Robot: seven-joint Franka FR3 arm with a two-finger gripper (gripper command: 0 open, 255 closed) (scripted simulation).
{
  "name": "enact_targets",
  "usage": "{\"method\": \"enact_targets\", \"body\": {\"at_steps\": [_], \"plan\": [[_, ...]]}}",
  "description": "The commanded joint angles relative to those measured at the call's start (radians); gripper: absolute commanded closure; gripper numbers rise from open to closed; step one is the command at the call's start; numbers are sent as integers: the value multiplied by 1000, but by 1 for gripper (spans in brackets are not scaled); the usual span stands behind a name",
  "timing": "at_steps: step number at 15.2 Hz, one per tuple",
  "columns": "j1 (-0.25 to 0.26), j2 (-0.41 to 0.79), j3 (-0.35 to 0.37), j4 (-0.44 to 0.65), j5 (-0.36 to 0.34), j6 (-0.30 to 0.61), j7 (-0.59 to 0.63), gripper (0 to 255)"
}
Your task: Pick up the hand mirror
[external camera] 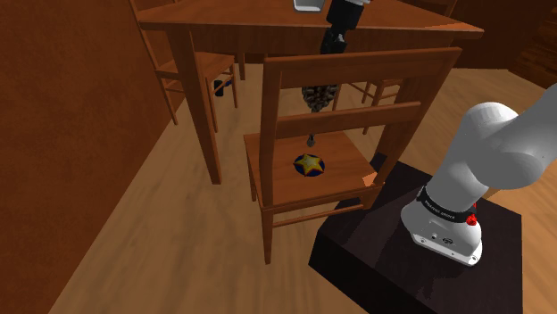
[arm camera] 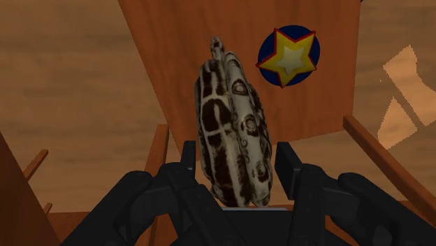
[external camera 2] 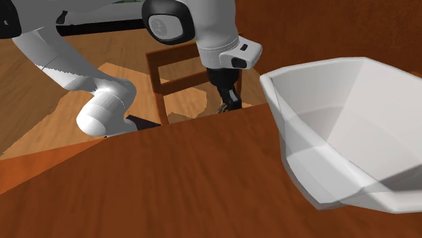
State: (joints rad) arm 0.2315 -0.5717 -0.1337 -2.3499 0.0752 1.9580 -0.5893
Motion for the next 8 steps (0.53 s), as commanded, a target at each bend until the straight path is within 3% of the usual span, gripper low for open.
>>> {"method": "enact_targets", "body": {"at_steps": [1,8], "plan": [[0,1,0,-2,-1,0,0,255],[0,-1,2,24,-1,-28,4,255]]}}
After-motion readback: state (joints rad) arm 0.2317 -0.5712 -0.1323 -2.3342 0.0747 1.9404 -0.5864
